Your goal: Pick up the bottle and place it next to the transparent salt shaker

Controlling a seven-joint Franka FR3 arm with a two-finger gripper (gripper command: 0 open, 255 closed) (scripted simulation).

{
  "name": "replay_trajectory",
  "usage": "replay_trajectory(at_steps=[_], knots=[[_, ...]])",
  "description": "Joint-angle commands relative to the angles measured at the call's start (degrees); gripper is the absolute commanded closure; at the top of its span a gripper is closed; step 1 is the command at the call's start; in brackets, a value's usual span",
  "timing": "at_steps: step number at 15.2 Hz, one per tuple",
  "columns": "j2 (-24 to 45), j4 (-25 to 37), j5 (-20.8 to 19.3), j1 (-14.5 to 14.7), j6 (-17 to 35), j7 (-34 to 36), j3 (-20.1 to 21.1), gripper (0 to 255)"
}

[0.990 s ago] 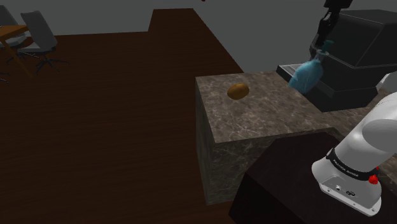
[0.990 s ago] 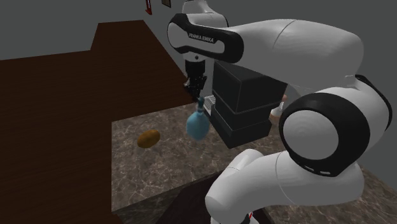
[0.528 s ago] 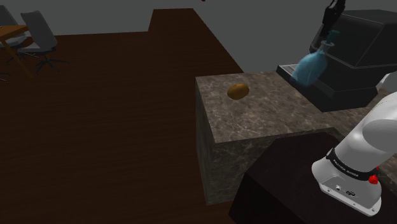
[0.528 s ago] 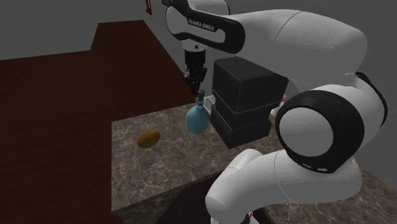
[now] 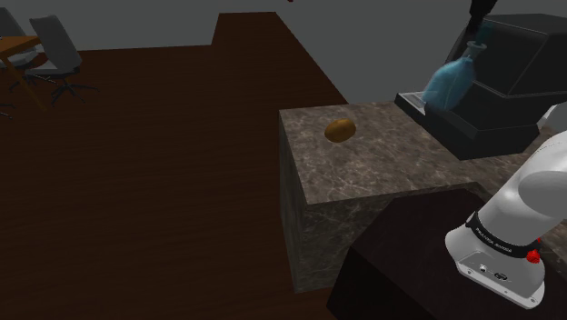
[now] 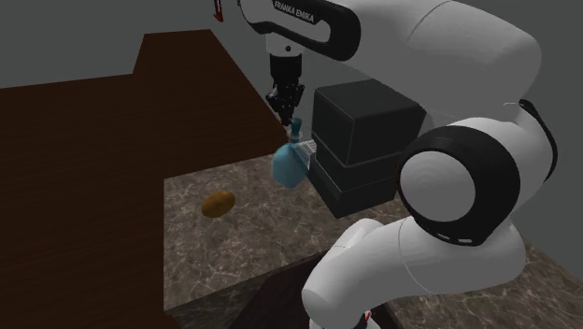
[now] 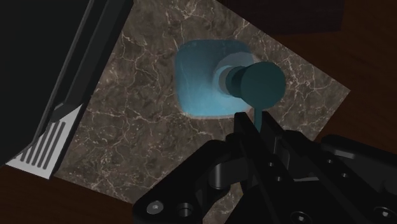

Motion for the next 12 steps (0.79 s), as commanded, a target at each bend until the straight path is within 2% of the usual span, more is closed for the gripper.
replay_trajectory(at_steps=[1,8,12], knots=[[0.64,2.14,0.13,0.10,-1.51,-0.19,-0.02,255],[3.38,10.06,0.76,0.54,-6.75,-0.62,-0.02,255],[1.80,9.58,-1.38,-0.57,-7.47,-4.56,-2.75,255]])
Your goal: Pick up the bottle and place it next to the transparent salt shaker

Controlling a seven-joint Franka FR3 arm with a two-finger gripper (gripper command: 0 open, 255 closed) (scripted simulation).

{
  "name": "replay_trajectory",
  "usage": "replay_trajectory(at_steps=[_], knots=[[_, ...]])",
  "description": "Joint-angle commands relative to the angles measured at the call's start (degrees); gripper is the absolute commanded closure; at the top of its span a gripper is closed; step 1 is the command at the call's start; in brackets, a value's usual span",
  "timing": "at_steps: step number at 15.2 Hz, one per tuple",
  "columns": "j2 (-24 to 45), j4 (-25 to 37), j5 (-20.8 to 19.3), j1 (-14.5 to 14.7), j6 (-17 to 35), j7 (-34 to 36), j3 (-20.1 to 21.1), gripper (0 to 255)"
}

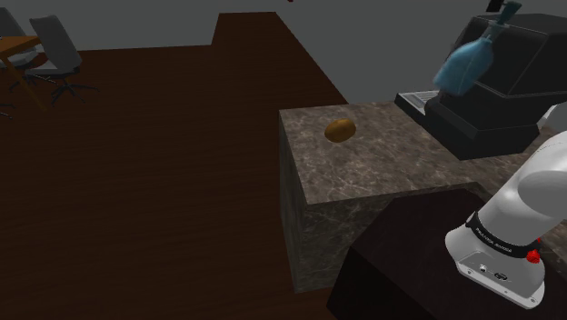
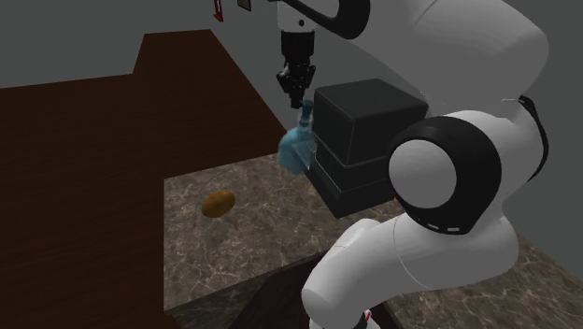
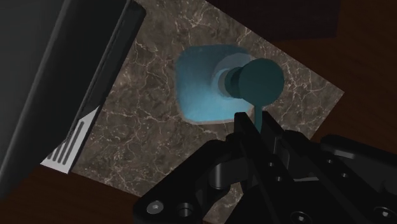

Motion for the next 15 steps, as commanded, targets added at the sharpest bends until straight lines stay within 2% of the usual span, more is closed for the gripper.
replay_trajectory(at_steps=[1,8,15], knots=[[-1.04,-0.38,-1.40,-0.69,-0.37,-2.51,-1.72,255],[-2.83,-0.03,-6.61,-2.73,-0.97,-12.29,-9.05,255],[-1.67,3.32,-11.11,-3.67,-0.75,-22.99,-17.90,255]])
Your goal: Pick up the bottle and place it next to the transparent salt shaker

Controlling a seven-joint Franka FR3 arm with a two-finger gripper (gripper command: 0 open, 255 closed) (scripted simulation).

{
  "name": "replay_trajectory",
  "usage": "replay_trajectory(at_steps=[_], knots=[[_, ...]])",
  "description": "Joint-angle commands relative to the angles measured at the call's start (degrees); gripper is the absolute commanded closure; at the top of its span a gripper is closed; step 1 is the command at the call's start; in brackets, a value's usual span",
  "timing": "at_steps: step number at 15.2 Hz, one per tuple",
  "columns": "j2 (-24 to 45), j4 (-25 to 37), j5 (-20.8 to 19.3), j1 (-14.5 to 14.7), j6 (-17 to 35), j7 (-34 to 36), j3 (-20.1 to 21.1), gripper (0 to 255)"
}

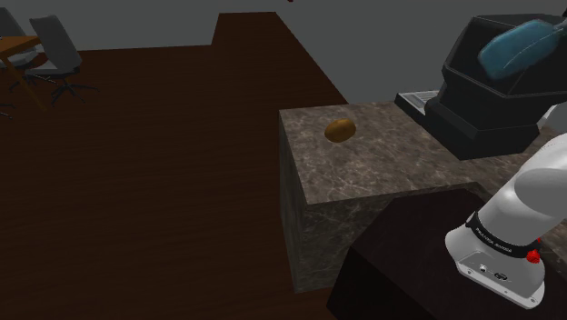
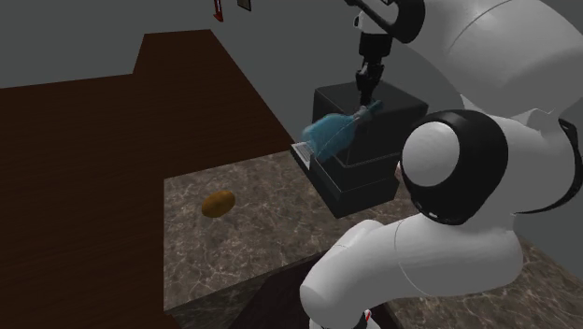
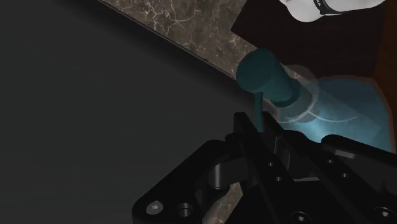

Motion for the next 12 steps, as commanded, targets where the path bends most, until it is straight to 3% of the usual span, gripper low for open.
replay_trajectory(at_steps=[1,7,12], knots=[[0.50,1.06,-1.23,-0.17,0.04,-3.21,-2.69,255],[4.73,6.78,-3.03,1.07,1.16,-13.54,-13.10,255],[11.17,13.57,-1.55,5.16,2.68,-23.64,-26.46,255]])
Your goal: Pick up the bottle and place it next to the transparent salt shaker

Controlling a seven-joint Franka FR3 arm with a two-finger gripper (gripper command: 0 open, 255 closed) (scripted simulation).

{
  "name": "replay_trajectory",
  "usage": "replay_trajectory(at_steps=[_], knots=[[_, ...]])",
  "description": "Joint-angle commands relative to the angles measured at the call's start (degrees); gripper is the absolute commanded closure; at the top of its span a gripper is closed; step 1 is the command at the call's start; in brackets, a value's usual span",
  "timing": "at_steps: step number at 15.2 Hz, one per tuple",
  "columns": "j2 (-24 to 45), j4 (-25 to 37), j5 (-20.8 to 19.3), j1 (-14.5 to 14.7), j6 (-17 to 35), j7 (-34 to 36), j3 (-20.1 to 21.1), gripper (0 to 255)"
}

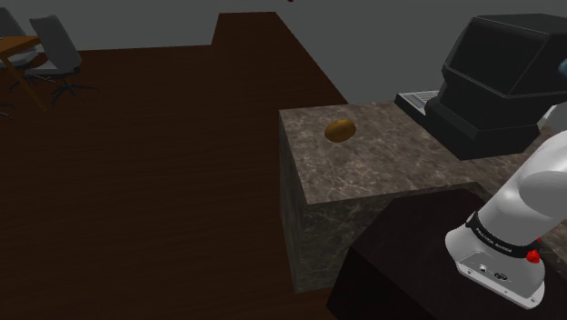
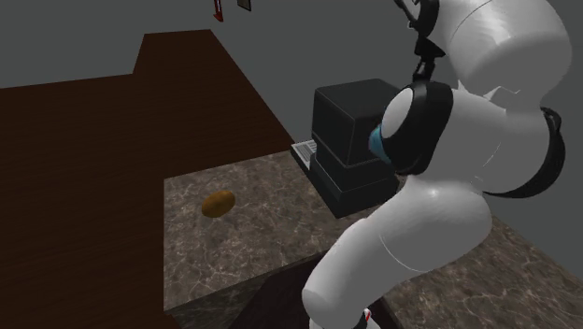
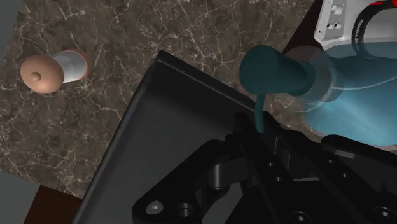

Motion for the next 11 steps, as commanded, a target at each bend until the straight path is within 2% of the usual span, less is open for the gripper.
replay_trajectory(at_steps=[1,2,3,4,5,6,7,11], knots=[[2.94,2.41,1.27,2.50,1.03,-4.35,-6.66,255],[4.98,4.12,2.51,4.81,1.41,-6.86,-11.47,255],[7.17,5.95,4.04,8.40,1.76,-9.50,-17.77,255],[8.71,7.95,5.16,14.55,1.90,-11.73,-26.13,255],[7.87,10.24,4.26,22.18,1.46,-12.44,-33.97,255],[5.51,12.79,1.97,28.23,0.60,-12.26,-38.83,255],[1.97,15.65,-1.54,32.41,-0.74,-11.42,-40.55,255],[-8.07,29.77,-11.46,47.52,-6.17,-12.86,-49.21,255]])
